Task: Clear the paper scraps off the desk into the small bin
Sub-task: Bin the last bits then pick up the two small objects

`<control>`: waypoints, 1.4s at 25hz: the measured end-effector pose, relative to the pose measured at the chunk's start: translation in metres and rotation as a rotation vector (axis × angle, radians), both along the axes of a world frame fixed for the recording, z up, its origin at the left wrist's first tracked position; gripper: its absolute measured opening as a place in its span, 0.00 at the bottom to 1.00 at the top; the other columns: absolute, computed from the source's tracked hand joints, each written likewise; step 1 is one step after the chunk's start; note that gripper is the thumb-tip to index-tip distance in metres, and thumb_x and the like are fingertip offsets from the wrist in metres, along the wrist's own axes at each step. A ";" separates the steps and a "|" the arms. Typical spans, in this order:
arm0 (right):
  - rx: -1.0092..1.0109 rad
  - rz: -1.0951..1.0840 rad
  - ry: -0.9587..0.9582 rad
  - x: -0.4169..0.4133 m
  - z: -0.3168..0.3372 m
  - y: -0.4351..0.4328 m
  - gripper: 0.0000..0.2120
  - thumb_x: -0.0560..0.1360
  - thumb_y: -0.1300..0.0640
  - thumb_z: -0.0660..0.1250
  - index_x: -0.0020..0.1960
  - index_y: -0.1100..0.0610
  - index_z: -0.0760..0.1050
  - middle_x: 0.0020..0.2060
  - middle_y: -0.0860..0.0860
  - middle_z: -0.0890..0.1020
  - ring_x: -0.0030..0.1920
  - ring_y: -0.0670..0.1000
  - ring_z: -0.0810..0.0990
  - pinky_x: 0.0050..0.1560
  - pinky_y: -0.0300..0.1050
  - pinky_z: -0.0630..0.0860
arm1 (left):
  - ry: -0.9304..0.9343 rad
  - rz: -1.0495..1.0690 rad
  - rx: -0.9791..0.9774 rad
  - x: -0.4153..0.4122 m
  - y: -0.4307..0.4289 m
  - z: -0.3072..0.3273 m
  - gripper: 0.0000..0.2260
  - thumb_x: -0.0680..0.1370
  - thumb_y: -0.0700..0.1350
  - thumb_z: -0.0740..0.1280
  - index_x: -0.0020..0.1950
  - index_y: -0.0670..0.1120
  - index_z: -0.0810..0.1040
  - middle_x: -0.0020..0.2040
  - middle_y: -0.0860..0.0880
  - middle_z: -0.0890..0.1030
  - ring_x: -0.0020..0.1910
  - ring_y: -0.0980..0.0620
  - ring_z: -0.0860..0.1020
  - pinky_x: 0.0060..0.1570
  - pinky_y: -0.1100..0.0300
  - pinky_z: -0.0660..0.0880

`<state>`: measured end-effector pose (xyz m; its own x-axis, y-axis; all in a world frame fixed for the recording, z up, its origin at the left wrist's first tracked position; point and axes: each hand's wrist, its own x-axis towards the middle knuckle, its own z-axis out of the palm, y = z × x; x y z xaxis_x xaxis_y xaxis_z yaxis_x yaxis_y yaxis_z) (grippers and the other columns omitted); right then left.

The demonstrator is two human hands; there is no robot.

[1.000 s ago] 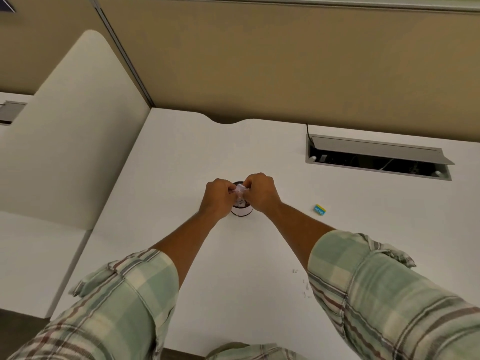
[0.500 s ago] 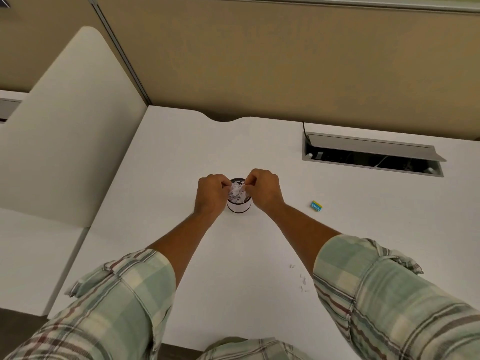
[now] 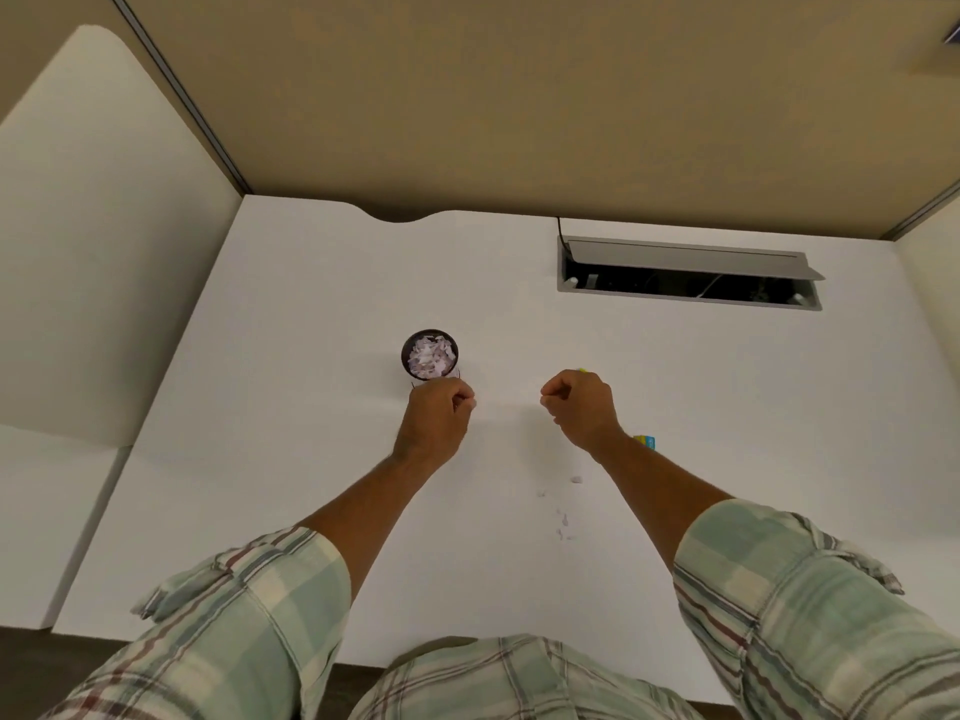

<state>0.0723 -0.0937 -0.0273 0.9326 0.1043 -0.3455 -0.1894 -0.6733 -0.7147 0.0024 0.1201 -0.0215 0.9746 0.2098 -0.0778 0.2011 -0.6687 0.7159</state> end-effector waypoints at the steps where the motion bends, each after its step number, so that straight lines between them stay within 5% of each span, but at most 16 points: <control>1: -0.056 0.021 0.009 -0.006 -0.006 -0.015 0.05 0.73 0.64 0.69 0.42 0.57 0.82 0.35 0.46 0.82 0.39 0.51 0.82 0.50 0.50 0.82 | 0.038 -0.031 0.014 -0.005 -0.009 -0.008 0.02 0.76 0.38 0.72 0.45 0.42 0.85 0.42 0.47 0.85 0.40 0.52 0.80 0.45 0.60 0.77; 5: -0.255 0.151 0.067 -0.029 -0.027 -0.061 0.07 0.74 0.63 0.66 0.42 0.55 0.82 0.44 0.50 0.85 0.47 0.52 0.82 0.50 0.45 0.78 | 0.237 -0.112 0.019 -0.027 -0.040 -0.039 0.07 0.75 0.42 0.74 0.52 0.44 0.85 0.47 0.46 0.83 0.42 0.54 0.77 0.45 0.64 0.71; 10: -0.285 0.255 0.105 -0.056 -0.047 -0.081 0.02 0.73 0.59 0.71 0.45 0.58 0.81 0.44 0.52 0.83 0.46 0.53 0.79 0.46 0.45 0.76 | 0.370 -0.180 -0.020 -0.049 -0.077 -0.057 0.10 0.73 0.43 0.76 0.53 0.45 0.84 0.47 0.49 0.81 0.45 0.53 0.79 0.47 0.65 0.72; 21: -0.375 0.401 0.085 -0.073 -0.066 -0.081 0.05 0.78 0.58 0.67 0.43 0.55 0.76 0.43 0.51 0.76 0.42 0.52 0.77 0.44 0.48 0.78 | 0.376 -0.214 0.055 -0.054 -0.118 -0.070 0.10 0.75 0.44 0.75 0.54 0.44 0.83 0.50 0.48 0.80 0.48 0.51 0.79 0.48 0.64 0.73; 26: -0.274 0.399 0.145 -0.084 -0.057 -0.089 0.04 0.76 0.59 0.69 0.43 0.55 0.76 0.38 0.50 0.80 0.40 0.51 0.78 0.43 0.48 0.78 | 0.369 -0.251 0.134 -0.052 -0.123 -0.072 0.04 0.78 0.42 0.73 0.45 0.43 0.82 0.46 0.46 0.79 0.45 0.51 0.78 0.39 0.69 0.66; 31: -0.207 0.421 0.204 -0.104 -0.062 -0.097 0.12 0.74 0.59 0.72 0.57 0.54 0.80 0.44 0.49 0.82 0.43 0.49 0.79 0.47 0.41 0.76 | 0.326 -0.284 0.088 -0.054 -0.120 -0.069 0.08 0.78 0.42 0.70 0.40 0.45 0.76 0.41 0.49 0.79 0.40 0.51 0.75 0.42 0.55 0.75; 35: -0.238 0.484 0.205 -0.115 -0.066 -0.096 0.19 0.76 0.57 0.71 0.67 0.53 0.77 0.57 0.53 0.82 0.55 0.52 0.80 0.57 0.42 0.74 | 0.381 -0.344 -0.005 -0.060 -0.118 -0.069 0.03 0.76 0.41 0.73 0.46 0.45 0.80 0.41 0.50 0.82 0.40 0.51 0.80 0.46 0.52 0.81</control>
<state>-0.0424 -0.1899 -0.0929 0.7098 0.3998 -0.5800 0.0616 -0.8554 -0.5142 -0.0575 0.0016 -0.0908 0.8896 -0.1198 -0.4407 0.2165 -0.7391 0.6379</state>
